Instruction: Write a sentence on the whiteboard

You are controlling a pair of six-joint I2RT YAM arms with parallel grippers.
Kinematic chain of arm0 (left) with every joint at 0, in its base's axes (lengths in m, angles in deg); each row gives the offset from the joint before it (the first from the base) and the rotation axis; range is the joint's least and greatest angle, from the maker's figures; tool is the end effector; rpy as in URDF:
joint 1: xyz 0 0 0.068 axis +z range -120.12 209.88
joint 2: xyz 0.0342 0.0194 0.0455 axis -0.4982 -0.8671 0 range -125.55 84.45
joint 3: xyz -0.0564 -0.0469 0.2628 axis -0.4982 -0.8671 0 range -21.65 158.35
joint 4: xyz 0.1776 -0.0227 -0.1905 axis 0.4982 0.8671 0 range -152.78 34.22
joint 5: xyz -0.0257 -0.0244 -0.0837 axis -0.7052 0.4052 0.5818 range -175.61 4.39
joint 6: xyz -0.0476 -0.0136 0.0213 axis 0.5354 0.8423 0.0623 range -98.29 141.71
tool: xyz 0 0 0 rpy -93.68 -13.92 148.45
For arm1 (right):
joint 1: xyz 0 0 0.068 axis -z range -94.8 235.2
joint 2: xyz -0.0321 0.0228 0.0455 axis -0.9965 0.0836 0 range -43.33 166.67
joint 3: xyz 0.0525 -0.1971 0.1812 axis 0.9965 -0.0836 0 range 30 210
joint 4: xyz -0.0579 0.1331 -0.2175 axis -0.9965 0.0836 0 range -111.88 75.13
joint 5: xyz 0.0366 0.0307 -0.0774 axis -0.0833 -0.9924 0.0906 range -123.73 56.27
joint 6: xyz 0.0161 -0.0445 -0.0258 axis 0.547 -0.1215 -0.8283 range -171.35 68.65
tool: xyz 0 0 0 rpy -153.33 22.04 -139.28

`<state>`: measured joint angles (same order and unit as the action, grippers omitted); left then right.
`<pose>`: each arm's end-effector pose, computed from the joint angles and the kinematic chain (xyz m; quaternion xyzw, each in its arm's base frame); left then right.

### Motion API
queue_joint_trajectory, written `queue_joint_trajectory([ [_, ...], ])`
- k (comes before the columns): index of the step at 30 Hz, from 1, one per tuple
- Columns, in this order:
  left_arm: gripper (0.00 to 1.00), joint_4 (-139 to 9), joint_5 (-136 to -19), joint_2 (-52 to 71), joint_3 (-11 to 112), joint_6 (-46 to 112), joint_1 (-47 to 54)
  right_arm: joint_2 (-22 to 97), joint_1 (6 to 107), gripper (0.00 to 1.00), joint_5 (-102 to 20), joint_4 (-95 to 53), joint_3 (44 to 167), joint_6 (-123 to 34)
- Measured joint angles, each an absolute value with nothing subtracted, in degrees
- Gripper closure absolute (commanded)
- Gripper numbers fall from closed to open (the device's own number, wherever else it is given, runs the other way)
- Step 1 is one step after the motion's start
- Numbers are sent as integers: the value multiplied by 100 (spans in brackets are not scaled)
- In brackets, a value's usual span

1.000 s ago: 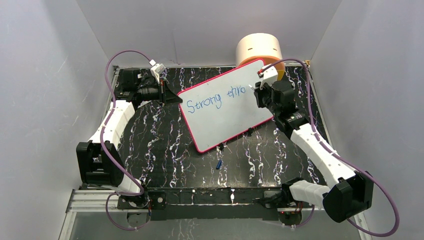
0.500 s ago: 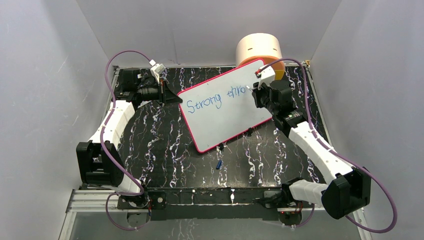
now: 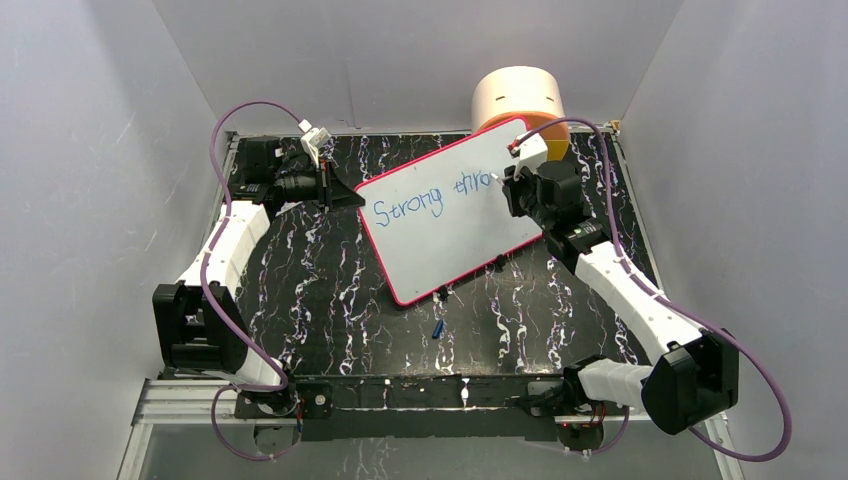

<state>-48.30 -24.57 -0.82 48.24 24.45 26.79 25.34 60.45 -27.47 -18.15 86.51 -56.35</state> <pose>0.3273 -0.0489 0.3240 0.2567 0.7447 -0.4609 0.4088 0.2572 0.1143 0.3366 -0.1728 0.7785 0.0603 0.6003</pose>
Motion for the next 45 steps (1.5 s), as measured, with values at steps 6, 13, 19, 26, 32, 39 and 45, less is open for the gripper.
queue_joint_trajectory([
  [6,100,-4843,-2448,-82,4819,2458,2679,2540,6045,100,-2742,-1841,8635,-5637],
  [13,100,-4850,-2440,-82,4815,2482,2679,2518,6045,100,-2716,-1839,8511,-5630],
  [19,100,-4861,-2415,-82,4813,2511,2681,2477,6045,100,-2639,-1758,8371,-5626],
  [26,100,-4867,-2356,-82,4808,2504,2681,2453,6045,100,-2438,-1743,8353,-5622],
  [32,100,-4869,-2324,-82,4806,2491,2685,2455,6045,100,-2272,-1878,8353,-5622],
  [39,100,-4907,-2273,-82,4767,2489,2705,2455,6047,100,-2211,-2095,8353,-5624],
  [45,100,-4915,-2252,-82,4758,2489,2712,2455,6049,100,-2220,-2197,8353,-5624],
])
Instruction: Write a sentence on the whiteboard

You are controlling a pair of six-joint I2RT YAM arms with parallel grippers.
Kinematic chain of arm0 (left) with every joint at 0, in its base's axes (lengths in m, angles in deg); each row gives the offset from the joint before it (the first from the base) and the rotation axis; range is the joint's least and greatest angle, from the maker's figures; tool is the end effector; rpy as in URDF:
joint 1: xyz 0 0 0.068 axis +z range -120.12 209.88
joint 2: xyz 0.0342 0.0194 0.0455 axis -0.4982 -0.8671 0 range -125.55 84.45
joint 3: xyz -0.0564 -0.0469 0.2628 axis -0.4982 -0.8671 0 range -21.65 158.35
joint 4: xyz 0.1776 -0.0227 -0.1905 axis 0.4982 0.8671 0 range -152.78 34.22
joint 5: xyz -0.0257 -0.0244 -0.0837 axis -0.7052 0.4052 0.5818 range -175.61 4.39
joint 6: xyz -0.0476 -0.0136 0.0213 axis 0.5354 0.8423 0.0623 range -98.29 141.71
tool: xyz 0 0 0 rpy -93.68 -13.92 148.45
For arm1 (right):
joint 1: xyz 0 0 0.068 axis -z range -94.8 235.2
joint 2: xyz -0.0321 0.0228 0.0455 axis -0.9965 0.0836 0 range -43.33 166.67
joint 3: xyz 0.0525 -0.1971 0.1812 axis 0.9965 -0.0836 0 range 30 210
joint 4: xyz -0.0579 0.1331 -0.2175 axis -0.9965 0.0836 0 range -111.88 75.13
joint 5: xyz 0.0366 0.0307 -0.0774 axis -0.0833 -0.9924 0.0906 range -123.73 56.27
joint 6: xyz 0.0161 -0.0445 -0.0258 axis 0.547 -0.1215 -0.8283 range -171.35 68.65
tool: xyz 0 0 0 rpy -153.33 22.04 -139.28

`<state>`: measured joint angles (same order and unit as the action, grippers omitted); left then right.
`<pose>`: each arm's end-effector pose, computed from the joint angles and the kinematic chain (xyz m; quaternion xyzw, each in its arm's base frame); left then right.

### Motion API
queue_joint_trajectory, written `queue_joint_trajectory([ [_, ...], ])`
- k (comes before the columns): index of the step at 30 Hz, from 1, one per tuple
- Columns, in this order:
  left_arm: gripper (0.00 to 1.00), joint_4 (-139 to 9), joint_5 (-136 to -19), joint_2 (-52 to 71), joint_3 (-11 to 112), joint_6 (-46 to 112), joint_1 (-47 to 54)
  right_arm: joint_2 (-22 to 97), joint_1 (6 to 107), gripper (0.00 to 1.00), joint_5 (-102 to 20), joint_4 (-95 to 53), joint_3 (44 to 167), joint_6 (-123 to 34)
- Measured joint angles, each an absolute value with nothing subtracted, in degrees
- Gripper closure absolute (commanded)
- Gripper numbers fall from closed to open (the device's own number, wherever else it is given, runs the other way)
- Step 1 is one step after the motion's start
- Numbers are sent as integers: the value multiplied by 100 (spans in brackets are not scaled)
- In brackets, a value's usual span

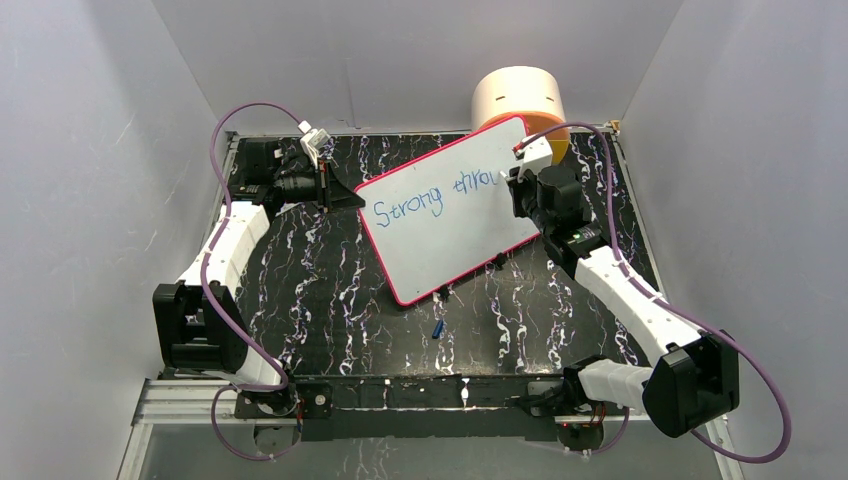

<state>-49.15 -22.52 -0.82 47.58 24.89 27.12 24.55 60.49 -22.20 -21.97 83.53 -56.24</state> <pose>0.3266 -0.0476 0.3220 0.2602 0.7378 -0.4739 0.4043 0.2559 0.1100 0.3288 -0.1411 0.7750 0.0271 0.6154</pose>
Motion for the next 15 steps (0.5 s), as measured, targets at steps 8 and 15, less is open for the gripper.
queue_joint_trajectory([
  [8,100,-4942,-2228,-82,4745,2489,2716,2455,6049,100,-2312,-2182,8353,-5606],
  [15,100,-4946,-2217,-82,4745,2489,2716,2440,6049,100,-2384,-1996,8353,-5558],
])
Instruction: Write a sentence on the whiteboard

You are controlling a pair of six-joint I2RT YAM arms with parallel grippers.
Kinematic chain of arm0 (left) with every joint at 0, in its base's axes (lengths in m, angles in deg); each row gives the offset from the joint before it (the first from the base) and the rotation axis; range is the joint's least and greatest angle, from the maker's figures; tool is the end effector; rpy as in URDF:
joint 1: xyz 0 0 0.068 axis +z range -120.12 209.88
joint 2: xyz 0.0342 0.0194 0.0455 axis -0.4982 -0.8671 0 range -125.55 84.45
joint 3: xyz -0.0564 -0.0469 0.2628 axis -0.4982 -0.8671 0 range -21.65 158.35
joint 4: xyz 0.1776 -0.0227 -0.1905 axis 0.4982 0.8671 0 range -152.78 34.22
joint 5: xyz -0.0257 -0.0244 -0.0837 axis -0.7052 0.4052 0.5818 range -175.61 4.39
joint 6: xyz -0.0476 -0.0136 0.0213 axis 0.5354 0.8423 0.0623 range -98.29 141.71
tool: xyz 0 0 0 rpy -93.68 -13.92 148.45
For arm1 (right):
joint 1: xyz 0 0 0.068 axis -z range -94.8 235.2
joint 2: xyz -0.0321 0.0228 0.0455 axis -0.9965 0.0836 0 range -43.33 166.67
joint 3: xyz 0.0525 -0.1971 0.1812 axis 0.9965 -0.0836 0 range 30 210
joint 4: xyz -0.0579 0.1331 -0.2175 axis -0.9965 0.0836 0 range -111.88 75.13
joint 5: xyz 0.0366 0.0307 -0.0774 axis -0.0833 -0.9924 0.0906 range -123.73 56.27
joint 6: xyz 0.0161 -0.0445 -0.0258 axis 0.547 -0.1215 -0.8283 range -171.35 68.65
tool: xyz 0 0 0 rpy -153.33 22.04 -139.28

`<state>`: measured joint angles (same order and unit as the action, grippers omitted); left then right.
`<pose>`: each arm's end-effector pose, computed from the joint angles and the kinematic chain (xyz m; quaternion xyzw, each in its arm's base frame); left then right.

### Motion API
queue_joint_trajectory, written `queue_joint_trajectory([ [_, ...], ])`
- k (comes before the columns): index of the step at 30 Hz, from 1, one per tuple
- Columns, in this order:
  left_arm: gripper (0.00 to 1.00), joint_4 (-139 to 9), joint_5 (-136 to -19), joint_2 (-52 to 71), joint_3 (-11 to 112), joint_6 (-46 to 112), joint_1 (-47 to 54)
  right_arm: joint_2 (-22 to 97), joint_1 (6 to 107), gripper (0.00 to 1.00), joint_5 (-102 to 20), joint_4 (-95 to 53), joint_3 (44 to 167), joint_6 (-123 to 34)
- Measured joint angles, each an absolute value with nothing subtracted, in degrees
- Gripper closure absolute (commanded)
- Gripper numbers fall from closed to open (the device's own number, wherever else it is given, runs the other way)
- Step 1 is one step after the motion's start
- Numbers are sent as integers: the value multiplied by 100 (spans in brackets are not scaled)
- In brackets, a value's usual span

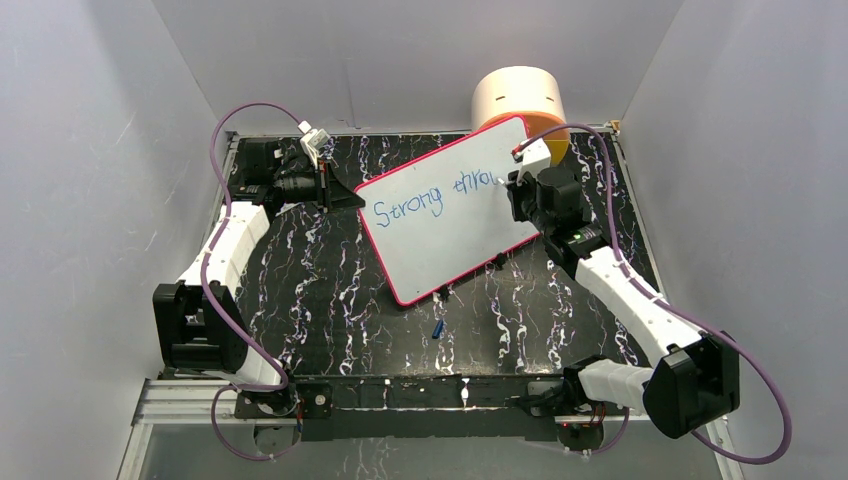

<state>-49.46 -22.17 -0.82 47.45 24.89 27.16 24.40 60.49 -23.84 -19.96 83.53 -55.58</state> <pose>0.3266 -0.0475 0.3217 0.2619 0.7358 -0.4756 0.4047 0.2543 0.1103 0.3257 -0.1489 0.7839 0.0387 0.6015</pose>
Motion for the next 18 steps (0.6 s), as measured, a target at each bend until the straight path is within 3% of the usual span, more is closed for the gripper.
queue_joint_trajectory([
  [18,100,-4946,-2212,-82,4745,2491,2716,2317,6049,100,-2578,-1749,8351,-5434],
])
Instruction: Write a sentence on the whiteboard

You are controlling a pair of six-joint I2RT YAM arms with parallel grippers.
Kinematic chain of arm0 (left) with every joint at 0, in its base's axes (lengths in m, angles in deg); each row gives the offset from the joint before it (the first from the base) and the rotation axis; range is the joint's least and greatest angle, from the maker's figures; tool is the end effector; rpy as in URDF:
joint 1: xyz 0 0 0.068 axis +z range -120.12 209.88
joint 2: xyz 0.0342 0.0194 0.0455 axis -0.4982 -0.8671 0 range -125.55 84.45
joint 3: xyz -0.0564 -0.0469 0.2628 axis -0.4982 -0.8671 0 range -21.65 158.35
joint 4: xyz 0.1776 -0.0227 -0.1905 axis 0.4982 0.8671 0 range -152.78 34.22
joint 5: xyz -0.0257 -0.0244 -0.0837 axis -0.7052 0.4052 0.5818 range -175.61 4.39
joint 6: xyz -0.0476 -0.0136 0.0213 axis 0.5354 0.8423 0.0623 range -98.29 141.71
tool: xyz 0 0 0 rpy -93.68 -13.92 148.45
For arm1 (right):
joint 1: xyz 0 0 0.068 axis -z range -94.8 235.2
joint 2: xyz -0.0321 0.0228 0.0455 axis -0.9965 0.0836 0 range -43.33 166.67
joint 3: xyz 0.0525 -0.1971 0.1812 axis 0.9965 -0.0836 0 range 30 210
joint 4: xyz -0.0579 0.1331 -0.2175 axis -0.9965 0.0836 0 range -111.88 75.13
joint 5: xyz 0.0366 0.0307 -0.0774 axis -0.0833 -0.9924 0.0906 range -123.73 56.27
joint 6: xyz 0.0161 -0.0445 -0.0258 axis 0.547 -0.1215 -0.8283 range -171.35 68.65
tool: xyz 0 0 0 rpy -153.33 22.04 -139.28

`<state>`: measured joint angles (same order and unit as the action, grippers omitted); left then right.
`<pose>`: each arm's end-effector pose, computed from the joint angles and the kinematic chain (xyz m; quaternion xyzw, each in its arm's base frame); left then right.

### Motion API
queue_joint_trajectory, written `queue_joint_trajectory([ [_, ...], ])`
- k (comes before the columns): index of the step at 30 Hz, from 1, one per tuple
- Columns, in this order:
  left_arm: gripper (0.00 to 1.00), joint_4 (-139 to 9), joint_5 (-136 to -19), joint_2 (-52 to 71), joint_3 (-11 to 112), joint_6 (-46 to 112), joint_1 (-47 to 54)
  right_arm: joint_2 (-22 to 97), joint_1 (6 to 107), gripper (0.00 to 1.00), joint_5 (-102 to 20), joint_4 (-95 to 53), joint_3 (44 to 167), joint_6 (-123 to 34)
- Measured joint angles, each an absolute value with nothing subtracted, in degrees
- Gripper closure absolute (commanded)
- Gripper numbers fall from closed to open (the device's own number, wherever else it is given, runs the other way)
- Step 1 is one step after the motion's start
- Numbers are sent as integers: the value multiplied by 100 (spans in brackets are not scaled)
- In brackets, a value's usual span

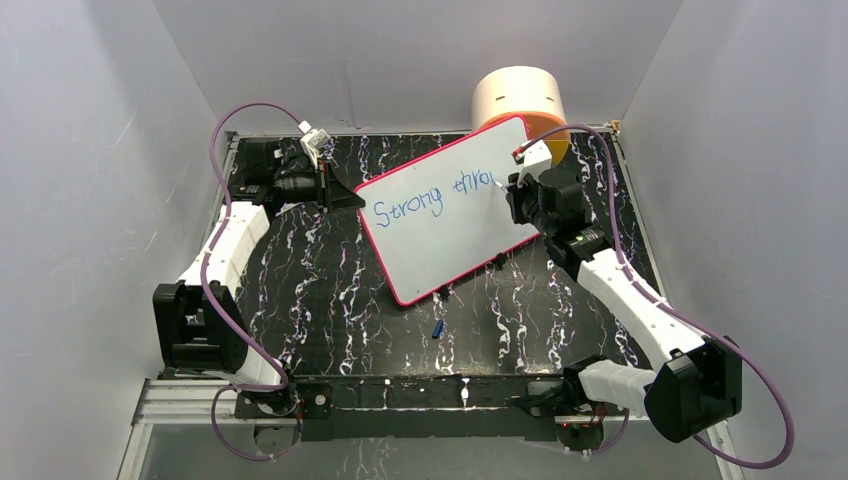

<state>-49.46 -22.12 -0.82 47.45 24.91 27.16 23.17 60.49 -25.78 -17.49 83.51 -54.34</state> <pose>0.3266 -0.0475 0.3217 0.2620 0.7357 -0.4760 0.4045 0.2485 0.1090 0.3265 -0.1526 0.7903 0.0565 0.5908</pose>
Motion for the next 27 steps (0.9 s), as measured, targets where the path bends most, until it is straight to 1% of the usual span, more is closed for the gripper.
queue_joint_trajectory([
  [27,100,-4955,-2175,-82,4738,2495,2716,2374,6049,100,-2508,-1775,8259,-5429],
])
